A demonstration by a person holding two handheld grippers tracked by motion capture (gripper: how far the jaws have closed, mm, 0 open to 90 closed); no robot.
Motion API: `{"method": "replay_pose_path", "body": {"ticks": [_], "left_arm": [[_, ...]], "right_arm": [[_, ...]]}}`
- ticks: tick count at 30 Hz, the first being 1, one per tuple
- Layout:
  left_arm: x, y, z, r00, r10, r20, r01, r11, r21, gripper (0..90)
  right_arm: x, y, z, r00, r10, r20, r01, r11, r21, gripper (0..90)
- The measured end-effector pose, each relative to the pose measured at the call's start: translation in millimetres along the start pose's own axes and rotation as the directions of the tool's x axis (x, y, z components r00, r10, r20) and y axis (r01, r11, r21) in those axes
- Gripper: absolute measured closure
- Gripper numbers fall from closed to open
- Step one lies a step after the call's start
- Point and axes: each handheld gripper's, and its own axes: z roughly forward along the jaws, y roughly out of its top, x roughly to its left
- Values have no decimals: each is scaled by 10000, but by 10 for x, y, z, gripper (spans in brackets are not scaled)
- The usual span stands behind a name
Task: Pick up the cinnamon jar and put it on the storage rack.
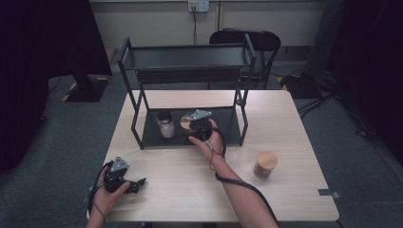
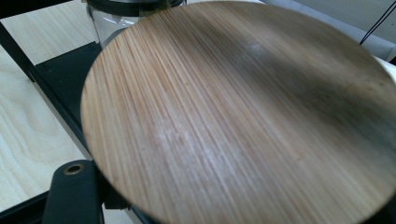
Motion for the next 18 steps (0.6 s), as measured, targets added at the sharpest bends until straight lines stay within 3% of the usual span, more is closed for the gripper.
{"method": "replay_pose_path", "body": {"ticks": [18], "left_arm": [[0,0,0,10000,2,-1,-2,10000,1,3]], "right_arm": [[-17,-13,141,9998,197,-87,-196,9998,35,250]]}}
